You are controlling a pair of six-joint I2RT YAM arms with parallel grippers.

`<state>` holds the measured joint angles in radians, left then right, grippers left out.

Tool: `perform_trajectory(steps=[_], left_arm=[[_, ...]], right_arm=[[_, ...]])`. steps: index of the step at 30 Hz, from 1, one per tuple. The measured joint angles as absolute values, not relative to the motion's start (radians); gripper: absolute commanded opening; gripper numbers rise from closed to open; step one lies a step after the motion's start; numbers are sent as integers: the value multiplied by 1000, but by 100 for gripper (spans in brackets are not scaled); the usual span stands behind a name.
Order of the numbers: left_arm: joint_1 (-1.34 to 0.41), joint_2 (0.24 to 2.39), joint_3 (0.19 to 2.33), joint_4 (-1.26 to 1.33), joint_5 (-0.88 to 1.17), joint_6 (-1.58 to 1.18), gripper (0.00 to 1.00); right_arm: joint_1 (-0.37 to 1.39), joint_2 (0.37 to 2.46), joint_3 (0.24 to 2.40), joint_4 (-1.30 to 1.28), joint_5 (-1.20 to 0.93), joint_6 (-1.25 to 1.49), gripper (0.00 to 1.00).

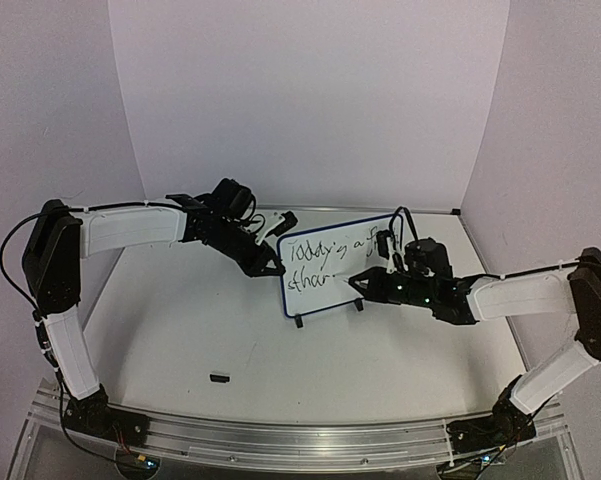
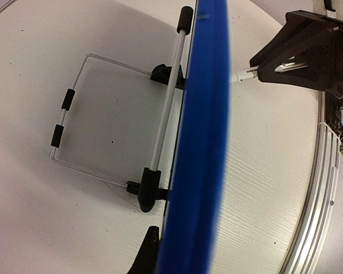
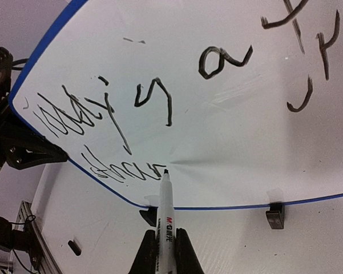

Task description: Write a sentence on the whiteboard

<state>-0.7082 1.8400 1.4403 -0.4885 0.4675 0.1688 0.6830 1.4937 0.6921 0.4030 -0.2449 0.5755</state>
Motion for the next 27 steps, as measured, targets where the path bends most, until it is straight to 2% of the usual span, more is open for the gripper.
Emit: perform_trajectory(steps=[27], left_arm=[[-709, 1840, 1440, -488, 467, 178, 0]], right_arm=[[683, 1531, 723, 400, -230, 576, 0]])
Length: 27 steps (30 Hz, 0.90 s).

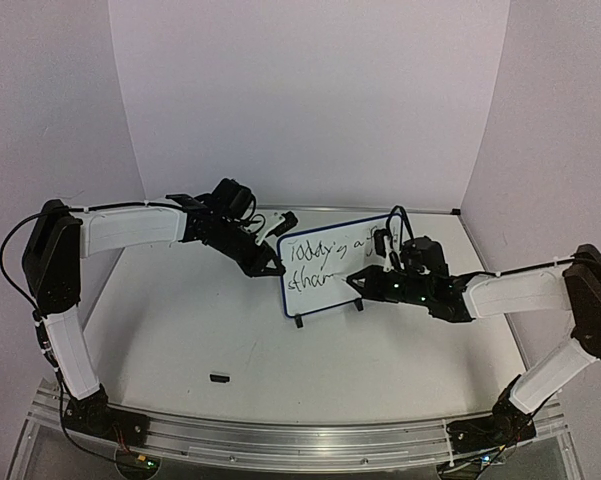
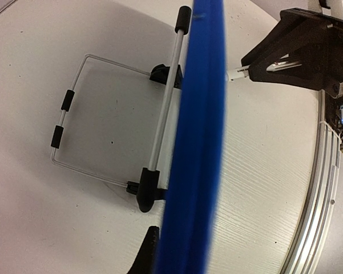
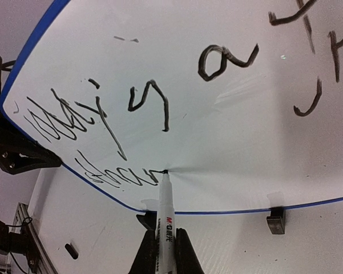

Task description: Write a sentence on the whiteboard

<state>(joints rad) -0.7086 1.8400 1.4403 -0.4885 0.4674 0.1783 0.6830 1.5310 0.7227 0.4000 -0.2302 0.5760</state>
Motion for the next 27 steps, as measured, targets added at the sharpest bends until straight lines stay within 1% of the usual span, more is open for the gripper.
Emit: perform_trajectory(steps=[8, 27], left_arm=[[-710, 1840, 1441, -489, 467, 180, 0], [-715, 1840, 1446, -493, 460, 183, 0]], right_arm=[[679, 1489, 710, 395, -187, 576, 0], [668, 1484, 714, 395, -242, 550, 0]])
